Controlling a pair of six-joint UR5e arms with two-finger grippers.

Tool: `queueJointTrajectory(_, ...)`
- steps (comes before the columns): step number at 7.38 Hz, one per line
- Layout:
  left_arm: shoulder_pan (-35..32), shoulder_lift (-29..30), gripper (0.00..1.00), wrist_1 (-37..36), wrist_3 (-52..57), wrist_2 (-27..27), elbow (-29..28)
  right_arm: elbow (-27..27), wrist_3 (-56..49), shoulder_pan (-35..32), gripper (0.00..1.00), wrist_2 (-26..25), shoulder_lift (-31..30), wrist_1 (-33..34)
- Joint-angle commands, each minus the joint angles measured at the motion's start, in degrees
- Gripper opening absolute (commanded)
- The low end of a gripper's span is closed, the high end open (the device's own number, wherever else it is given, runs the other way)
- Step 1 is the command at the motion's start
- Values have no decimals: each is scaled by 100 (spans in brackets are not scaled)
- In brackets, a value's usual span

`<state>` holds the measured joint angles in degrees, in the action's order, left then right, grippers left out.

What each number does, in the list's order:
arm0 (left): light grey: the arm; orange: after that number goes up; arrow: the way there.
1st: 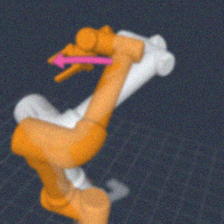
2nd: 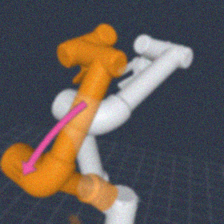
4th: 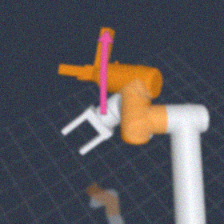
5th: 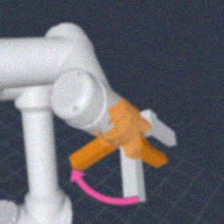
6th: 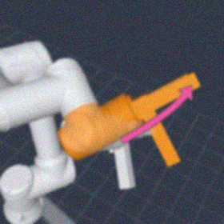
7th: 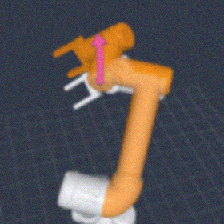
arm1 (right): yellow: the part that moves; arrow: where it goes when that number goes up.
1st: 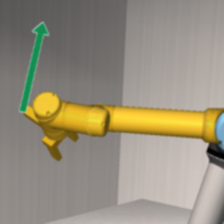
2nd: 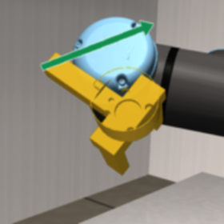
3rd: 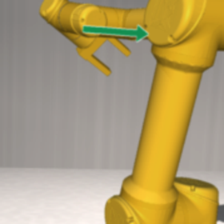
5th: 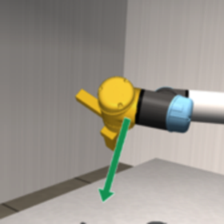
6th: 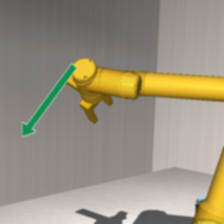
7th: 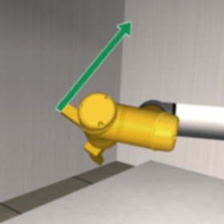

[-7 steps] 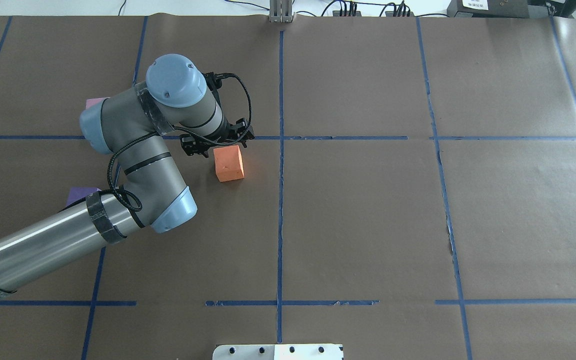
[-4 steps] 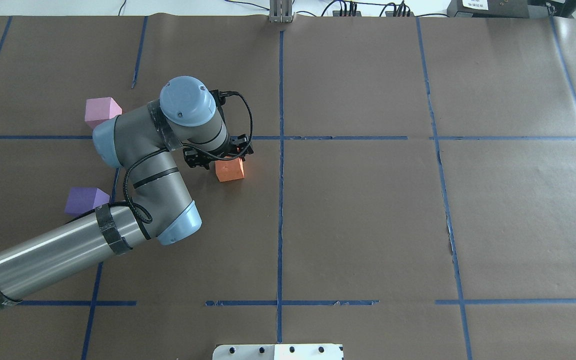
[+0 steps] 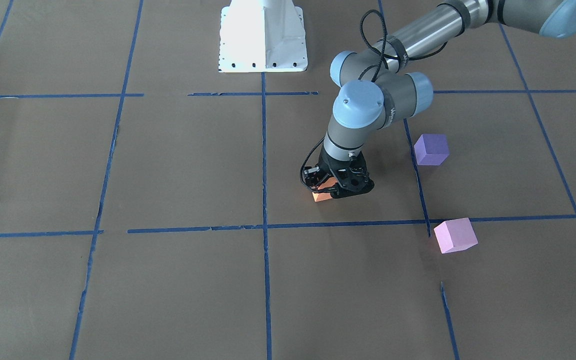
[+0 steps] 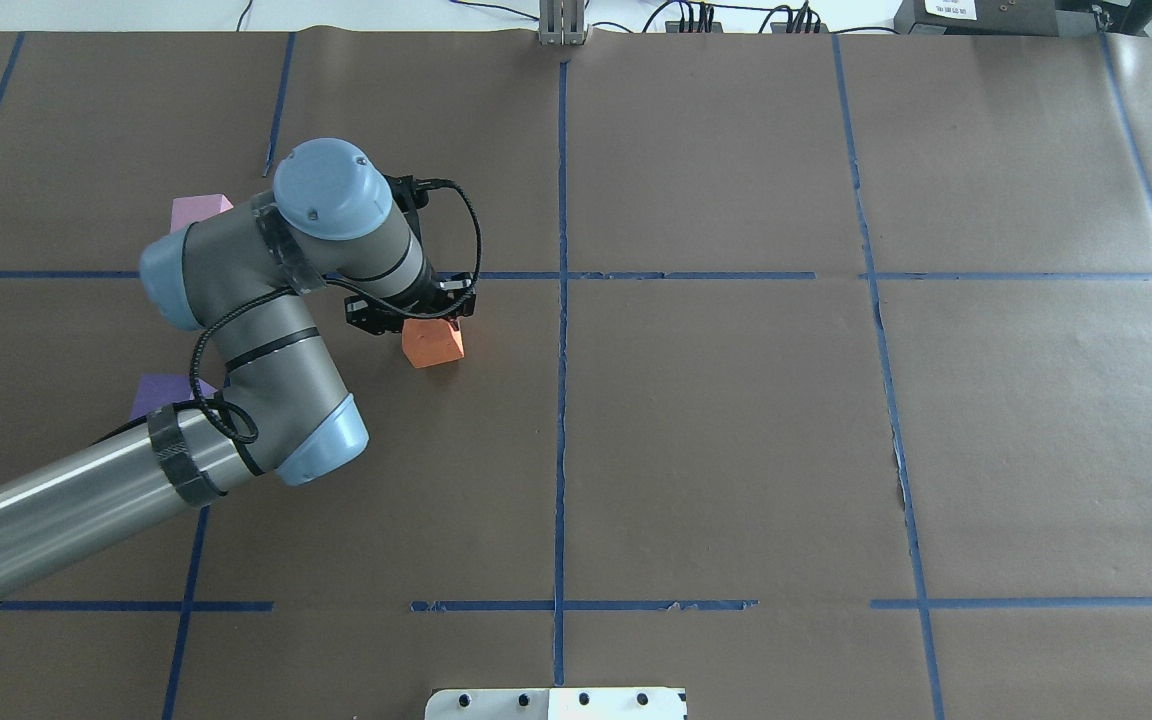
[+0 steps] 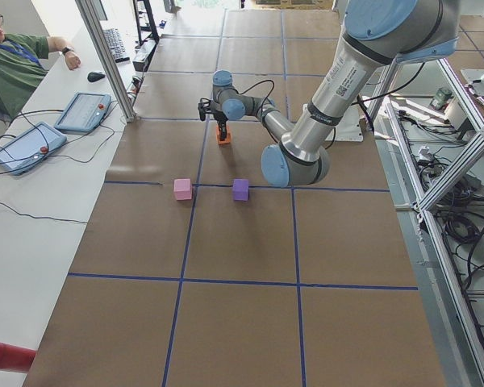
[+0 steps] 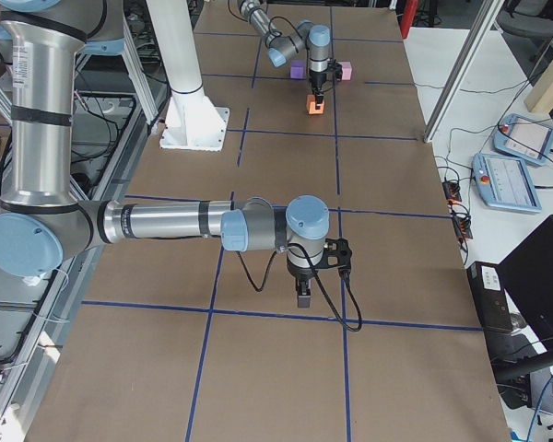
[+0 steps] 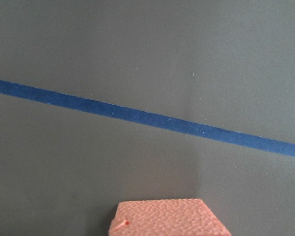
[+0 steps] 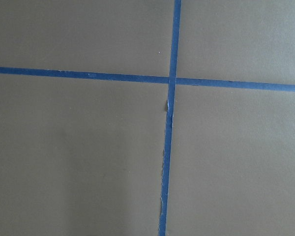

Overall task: Arrange blocks in a line
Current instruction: 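Close the left gripper on the orange cube and lift it, then carry the orange cube with the left gripper between the pink and purple cubes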

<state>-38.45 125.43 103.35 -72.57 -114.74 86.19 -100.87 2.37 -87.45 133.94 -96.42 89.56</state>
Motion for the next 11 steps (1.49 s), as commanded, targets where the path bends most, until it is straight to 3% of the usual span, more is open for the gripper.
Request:
queueJointTrajectory(1, -712, -1052, 13, -60, 1440, -224, 714, -3, 0, 0, 100, 0, 0, 0)
queueJointTrajectory(3, -1207, -1598, 12, 27, 2533, -242, 636, -3, 0, 0, 100, 0, 0, 0)
queueJointTrajectory(5, -1261, -1714, 12, 228, 2695, -233, 461, -3, 0, 0, 100, 0, 0, 0)
queueJointTrajectory(6, -1218, -1723, 18, 465, 2678, -242, 312, -3, 0, 0, 100, 0, 0, 0)
queueJointTrajectory(7, -1200, -1680, 27, 485, 2643, -242, 241, 6, 0, 0, 100, 0, 0, 0)
queueJointTrajectory(8, -1200, -1662, 76, 485, 2616, -242, 240, -3, 0, 0, 100, 0, 0, 0)
queueJointTrajectory(9, -1191, -1679, 100, 476, 2608, -250, 240, 6, 0, 0, 100, 0, 0, 0)
queueJointTrajectory(11, -1330, -1697, 100, 380, 2669, -442, 371, 6, 0, 0, 100, 0, 0, 0)
